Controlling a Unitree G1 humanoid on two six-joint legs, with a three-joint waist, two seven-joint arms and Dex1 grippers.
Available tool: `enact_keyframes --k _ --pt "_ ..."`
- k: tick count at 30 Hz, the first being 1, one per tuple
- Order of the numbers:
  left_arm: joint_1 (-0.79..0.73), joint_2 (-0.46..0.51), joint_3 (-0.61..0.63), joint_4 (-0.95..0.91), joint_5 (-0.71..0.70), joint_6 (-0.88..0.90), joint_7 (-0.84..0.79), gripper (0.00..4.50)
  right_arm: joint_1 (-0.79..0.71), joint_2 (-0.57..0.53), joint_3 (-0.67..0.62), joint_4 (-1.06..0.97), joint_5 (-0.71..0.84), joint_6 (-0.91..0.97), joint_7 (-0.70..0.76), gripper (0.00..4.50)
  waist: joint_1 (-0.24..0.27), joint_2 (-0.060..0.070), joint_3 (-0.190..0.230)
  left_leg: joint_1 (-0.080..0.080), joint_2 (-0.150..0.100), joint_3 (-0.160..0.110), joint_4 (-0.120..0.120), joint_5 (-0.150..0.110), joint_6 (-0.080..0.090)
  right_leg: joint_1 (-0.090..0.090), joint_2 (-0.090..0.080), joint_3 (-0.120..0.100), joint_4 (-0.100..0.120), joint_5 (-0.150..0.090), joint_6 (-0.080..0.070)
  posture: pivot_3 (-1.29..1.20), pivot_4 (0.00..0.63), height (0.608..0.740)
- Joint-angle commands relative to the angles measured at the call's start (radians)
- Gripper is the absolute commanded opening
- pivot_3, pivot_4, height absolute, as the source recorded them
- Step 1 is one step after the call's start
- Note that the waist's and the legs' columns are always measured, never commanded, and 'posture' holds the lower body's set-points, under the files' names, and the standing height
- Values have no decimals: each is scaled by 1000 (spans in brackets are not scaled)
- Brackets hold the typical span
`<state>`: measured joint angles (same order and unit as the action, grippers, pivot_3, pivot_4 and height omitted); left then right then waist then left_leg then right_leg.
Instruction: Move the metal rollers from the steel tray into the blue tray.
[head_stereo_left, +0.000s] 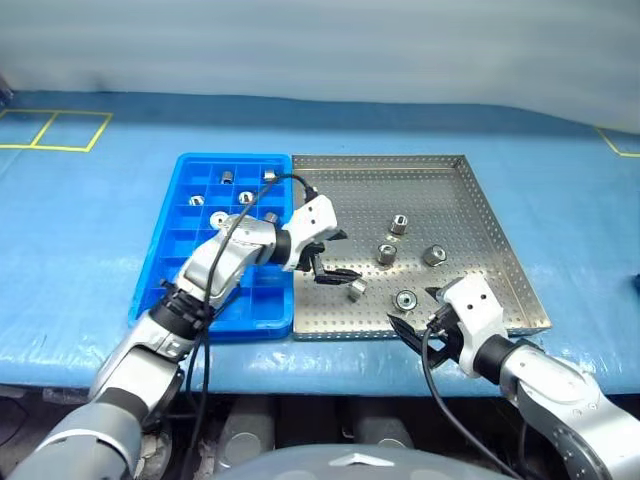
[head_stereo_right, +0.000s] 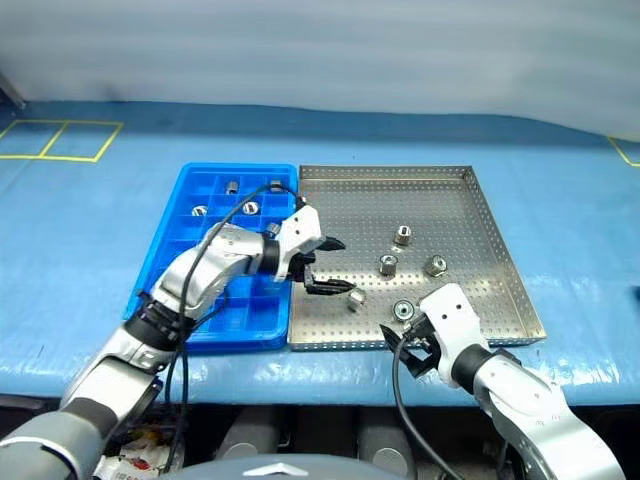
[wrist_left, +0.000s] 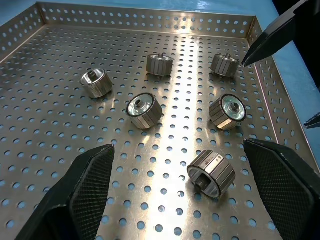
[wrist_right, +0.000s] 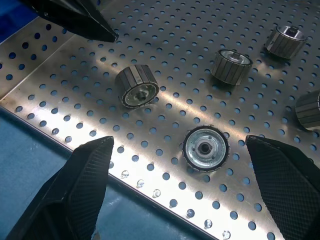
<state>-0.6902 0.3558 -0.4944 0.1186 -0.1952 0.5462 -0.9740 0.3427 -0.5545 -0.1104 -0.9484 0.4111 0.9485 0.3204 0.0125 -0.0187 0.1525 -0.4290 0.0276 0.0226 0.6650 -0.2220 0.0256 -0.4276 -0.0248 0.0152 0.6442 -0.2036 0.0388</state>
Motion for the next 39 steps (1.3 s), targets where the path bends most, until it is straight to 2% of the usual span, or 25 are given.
enact_keyframes --k 1,10,13,19,22,26,32,39 --pt "-47 -31 -59 65 59 -75 -56 4475 19 16 -18 -49 -7 -15 -23 4465 -2 0 0 0 0 0 0 0 0 0 0 0 0 0 0 -32 150 740" --pt "-97 -113 -133 229 183 -187 -103 4475 34 41 -11 -57 -15 -21 -46 4465 -14 0 0 0 0 0 0 0 0 0 0 0 0 0 0 -47 150 740" --pt "-100 -117 -162 258 235 -216 -119 3877 34 43 -11 -55 -15 -23 -47 4500 -21 0 0 0 0 0 0 0 0 0 0 1 0 0 0 -47 150 740" --pt "-87 -124 -158 265 268 -242 -143 1944 18 44 0 -46 -16 -24 -50 4500 -24 0 0 0 0 0 0 0 0 0 0 1 0 0 0 -42 150 740" --pt "-83 -127 -121 244 252 -232 -138 1871 11 43 2 -43 -16 -23 -48 4500 -24 0 0 0 0 0 0 0 0 0 0 1 0 0 0 -26 150 740" --pt "-66 -132 19 170 178 -170 -68 1871 -16 39 28 -33 -15 -24 -40 4500 -25 0 0 0 1 0 0 0 1 -1 0 1 0 0 0 -16 150 740" --pt "71 -115 312 -81 102 0 197 1871 -101 42 132 -4 -20 -20 -33 4500 -26 1 0 1 2 0 -1 0 1 0 0 1 1 0 1 43 150 740" --pt "244 -118 524 -355 105 165 486 1870 -266 38 242 81 -25 -57 18 4500 1 0 0 1 2 -1 1 0 1 1 -1 1 1 2 4 169 150 740"
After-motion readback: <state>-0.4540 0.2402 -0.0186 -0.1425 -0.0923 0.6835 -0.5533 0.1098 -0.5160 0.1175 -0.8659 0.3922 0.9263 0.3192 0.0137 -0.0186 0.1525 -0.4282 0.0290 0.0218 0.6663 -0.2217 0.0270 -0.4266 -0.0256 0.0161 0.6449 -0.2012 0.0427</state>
